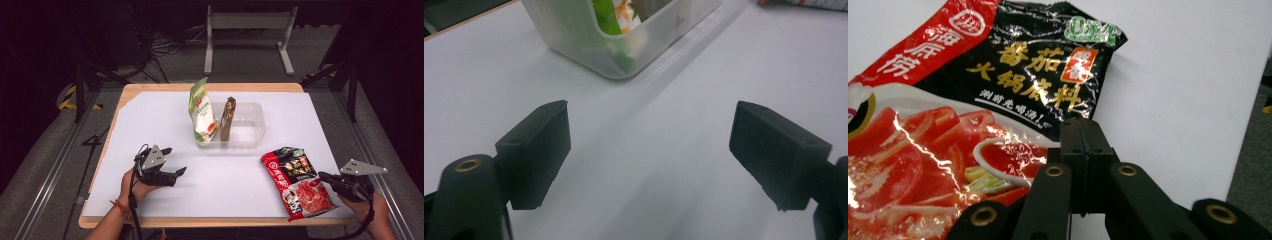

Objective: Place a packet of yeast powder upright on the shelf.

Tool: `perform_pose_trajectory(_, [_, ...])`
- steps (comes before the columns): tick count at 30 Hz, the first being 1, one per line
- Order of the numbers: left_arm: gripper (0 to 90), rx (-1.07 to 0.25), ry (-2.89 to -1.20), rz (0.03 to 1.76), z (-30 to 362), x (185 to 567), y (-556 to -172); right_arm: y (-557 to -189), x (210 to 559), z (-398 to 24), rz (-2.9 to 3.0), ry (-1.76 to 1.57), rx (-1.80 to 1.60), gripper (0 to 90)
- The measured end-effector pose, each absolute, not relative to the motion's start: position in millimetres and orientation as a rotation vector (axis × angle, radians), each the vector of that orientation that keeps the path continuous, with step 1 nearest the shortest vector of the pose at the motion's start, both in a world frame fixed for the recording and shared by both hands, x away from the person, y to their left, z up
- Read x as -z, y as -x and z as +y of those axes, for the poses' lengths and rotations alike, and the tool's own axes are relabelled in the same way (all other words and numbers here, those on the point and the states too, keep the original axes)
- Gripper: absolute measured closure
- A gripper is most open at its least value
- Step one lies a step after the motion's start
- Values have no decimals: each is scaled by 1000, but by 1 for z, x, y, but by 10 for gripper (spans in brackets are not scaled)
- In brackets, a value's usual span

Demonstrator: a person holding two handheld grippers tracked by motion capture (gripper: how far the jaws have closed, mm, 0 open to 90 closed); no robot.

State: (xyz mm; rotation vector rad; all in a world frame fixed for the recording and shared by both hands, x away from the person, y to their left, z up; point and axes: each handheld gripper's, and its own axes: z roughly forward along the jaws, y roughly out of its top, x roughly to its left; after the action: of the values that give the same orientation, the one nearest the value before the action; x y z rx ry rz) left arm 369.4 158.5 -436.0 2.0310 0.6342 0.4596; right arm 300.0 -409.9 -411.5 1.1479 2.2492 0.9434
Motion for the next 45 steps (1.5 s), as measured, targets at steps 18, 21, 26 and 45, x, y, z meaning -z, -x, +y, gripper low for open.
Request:
perform_pose_trajectory(18, [174,-457,-2023,658,164,438,-372,-300,417,-414,2345,-1168,-858,900])
perform_pose_trajectory(21, [174,-453,-2025,661,164,438,-372,-299,419,-417,2398,-1159,-896,900])
perform_pose_trajectory(26, [173,-452,-2029,656,162,439,-373,-297,419,-400,2458,-1077,-909,900])
perform_pose_trajectory(45, [172,-444,-2037,650,161,439,-372,-291,422,-367,2711,-921,-863,900])
